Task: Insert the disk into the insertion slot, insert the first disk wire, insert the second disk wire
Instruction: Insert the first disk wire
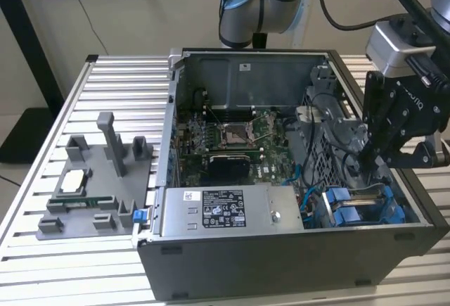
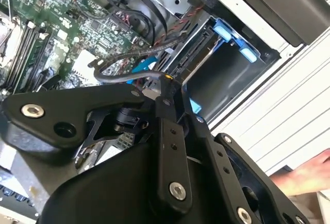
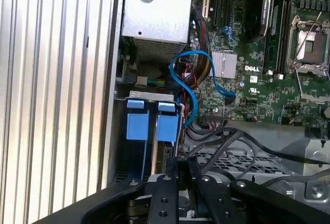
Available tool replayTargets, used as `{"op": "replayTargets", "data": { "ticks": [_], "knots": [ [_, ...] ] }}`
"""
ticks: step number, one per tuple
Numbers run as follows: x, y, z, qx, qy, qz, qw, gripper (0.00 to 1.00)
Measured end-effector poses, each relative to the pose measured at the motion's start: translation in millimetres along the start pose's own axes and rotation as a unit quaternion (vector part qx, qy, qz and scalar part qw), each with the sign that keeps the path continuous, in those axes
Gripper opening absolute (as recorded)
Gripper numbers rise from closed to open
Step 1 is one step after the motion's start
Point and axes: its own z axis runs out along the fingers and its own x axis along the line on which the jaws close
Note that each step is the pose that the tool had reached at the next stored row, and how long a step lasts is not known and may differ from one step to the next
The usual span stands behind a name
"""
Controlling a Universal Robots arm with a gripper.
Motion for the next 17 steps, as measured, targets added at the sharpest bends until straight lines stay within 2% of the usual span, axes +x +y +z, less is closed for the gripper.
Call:
{"op": "replayTargets", "data": {
  "ticks": [3, 8, 17],
  "knots": [
    [1.8, -1.9, 0.4, -0.0020, 0.0032, 0.000, 1.0000, 0.00],
    [5.1, -3.4, 1.1, -0.0029, 0.0068, 0.002, 1.0000, 0.00],
    [5.3, -3.8, 1.1, -0.0030, 0.0073, 0.002, 1.0000, 0.00]
  ]
}}
